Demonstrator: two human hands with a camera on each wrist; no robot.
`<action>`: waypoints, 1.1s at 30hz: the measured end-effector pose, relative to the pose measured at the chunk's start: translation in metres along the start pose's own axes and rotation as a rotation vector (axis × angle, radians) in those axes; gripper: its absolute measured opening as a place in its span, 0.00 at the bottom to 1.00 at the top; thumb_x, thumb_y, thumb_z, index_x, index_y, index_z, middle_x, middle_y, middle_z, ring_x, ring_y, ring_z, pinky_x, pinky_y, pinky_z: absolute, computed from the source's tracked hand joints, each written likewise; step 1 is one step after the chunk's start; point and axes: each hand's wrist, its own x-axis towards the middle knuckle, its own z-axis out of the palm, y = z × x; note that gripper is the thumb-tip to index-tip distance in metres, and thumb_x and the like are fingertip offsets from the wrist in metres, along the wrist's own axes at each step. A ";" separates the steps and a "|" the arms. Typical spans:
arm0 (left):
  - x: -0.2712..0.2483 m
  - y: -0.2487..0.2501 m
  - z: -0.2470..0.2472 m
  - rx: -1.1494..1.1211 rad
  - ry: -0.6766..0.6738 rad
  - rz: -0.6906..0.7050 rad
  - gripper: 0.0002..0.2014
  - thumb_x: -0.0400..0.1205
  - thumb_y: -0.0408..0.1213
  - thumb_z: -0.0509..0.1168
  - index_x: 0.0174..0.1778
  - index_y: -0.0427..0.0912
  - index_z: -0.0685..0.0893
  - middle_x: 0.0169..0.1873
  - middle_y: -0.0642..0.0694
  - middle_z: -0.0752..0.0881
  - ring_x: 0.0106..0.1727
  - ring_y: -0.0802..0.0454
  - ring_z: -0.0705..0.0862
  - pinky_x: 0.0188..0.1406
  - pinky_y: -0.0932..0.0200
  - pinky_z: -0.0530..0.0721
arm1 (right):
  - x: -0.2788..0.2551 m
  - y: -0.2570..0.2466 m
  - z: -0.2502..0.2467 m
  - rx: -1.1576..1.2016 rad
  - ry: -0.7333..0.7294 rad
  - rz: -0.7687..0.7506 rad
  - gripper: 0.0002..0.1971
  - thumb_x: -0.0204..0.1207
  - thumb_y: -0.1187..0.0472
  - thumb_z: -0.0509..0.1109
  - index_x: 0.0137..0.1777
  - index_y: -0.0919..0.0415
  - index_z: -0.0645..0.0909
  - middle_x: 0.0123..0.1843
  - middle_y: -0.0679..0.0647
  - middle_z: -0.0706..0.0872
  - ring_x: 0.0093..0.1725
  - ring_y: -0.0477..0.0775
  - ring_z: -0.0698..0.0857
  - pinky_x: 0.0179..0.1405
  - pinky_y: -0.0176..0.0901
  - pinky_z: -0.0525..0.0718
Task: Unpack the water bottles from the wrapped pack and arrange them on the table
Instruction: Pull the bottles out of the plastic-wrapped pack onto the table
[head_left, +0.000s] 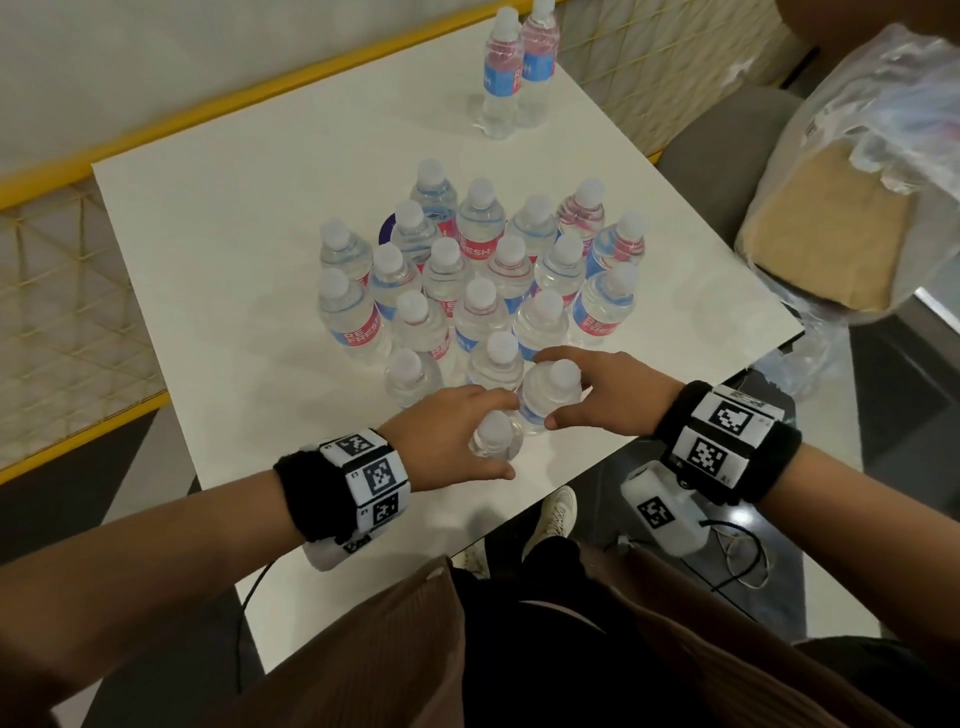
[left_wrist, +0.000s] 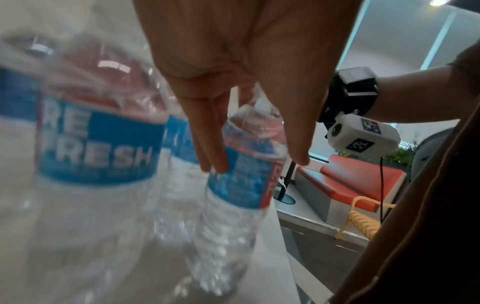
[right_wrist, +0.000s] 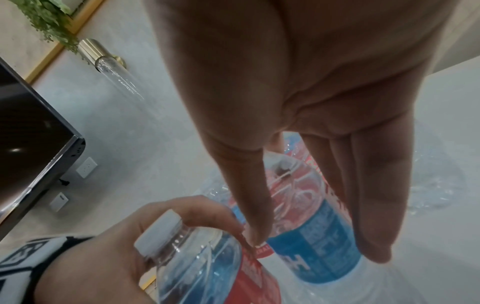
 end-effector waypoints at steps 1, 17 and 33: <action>0.001 0.002 -0.003 0.067 -0.017 0.007 0.37 0.69 0.58 0.75 0.72 0.53 0.71 0.64 0.51 0.81 0.65 0.52 0.79 0.65 0.53 0.77 | -0.001 0.000 0.000 -0.001 0.013 0.007 0.37 0.69 0.50 0.78 0.76 0.45 0.66 0.69 0.49 0.79 0.58 0.47 0.74 0.61 0.36 0.69; 0.013 0.022 -0.022 0.507 -0.092 0.082 0.33 0.70 0.66 0.67 0.63 0.47 0.73 0.51 0.45 0.85 0.53 0.43 0.84 0.45 0.53 0.80 | -0.010 0.001 -0.001 0.063 0.069 0.158 0.40 0.68 0.50 0.78 0.78 0.48 0.62 0.69 0.54 0.80 0.66 0.56 0.79 0.65 0.44 0.74; 0.169 0.202 -0.081 0.461 0.210 0.403 0.17 0.82 0.52 0.60 0.60 0.46 0.81 0.60 0.47 0.80 0.62 0.46 0.78 0.53 0.50 0.79 | -0.026 0.118 -0.120 0.223 0.278 0.428 0.21 0.69 0.53 0.78 0.61 0.57 0.79 0.49 0.61 0.89 0.38 0.50 0.83 0.44 0.45 0.84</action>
